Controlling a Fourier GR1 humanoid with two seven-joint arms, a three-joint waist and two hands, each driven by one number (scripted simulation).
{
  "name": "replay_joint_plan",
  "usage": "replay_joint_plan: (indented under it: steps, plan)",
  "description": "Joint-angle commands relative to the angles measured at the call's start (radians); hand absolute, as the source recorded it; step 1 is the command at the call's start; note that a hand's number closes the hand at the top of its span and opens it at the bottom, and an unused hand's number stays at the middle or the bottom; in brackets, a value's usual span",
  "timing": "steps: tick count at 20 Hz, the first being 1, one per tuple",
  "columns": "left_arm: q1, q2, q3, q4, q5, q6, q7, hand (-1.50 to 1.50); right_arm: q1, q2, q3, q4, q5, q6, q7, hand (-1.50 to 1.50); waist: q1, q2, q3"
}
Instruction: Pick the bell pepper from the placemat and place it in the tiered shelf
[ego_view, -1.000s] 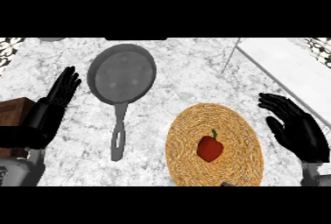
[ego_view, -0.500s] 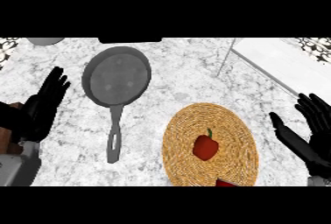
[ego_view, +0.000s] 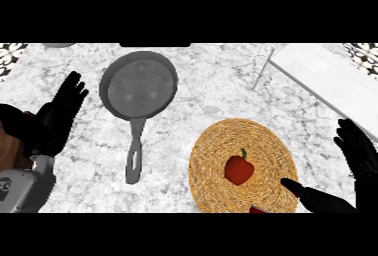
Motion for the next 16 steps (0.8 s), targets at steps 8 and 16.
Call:
replay_joint_plan:
  steps: [8,16]
  plan:
    - [-0.036,-0.022,-0.036,-0.017,-0.017,0.001,0.030,0.00,-0.084,-0.416,0.117,-0.013,0.266,0.348,0.608,-1.50,0.066,0.010,-0.006]
    - [-0.101,-0.062,-0.059,0.033,-0.042,-0.001,0.022,0.00,-0.393,-0.246,0.256,0.041,0.312,0.514,0.941,-1.50,0.082,0.020,0.000]
